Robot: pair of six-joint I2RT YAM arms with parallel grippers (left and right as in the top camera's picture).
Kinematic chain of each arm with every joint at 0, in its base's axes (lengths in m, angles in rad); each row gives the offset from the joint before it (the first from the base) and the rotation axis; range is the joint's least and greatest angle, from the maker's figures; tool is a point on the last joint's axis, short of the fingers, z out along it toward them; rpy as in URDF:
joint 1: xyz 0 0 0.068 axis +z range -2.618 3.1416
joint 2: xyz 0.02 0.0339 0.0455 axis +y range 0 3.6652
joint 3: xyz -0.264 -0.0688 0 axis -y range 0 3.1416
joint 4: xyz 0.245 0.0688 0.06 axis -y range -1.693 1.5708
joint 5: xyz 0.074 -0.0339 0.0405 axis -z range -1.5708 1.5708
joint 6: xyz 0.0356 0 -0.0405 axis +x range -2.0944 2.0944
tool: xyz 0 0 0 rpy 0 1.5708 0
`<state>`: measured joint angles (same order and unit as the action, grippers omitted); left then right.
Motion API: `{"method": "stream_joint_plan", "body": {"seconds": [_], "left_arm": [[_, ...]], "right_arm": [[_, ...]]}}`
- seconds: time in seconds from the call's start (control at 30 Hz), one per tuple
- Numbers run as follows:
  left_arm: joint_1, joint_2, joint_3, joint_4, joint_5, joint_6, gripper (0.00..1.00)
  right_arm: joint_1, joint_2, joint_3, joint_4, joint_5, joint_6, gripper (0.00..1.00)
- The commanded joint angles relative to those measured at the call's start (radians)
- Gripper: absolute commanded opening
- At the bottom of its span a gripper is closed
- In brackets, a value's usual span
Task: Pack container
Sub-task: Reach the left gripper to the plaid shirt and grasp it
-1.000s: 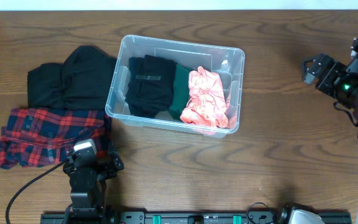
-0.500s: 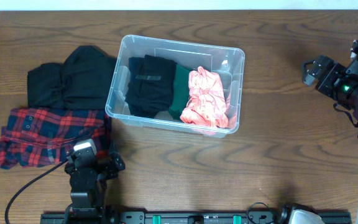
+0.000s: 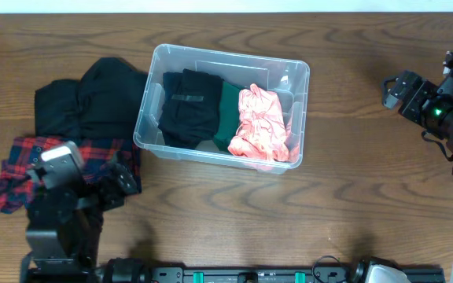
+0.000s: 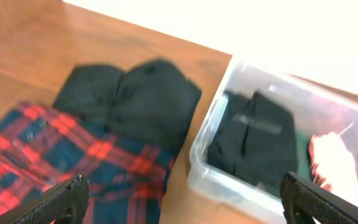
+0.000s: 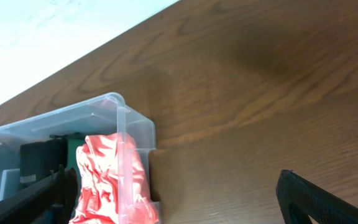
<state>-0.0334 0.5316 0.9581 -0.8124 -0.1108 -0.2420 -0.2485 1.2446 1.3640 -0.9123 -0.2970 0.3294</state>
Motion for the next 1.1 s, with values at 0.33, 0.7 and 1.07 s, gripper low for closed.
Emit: {"method": "stream_joint_plan", "body": {"seconds": [0.33,0.7,1.07], "left_arm": [[0.2,0.126,0.145,-0.214,-0.296,-0.341,0.98],[0.341,0.325,0.345,-0.218,-0.243,-0.155,0.98],[0.693,0.739,0.372,-0.406,0.098,-0.179,0.98]], "right_arm": [[-0.008,-0.007,0.0,-0.001,0.003,0.006,0.99],[-0.008,-0.007,0.0,-0.001,0.003,0.006,0.99],[-0.008,-0.007,0.0,-0.001,0.003,0.006,0.99]]}}
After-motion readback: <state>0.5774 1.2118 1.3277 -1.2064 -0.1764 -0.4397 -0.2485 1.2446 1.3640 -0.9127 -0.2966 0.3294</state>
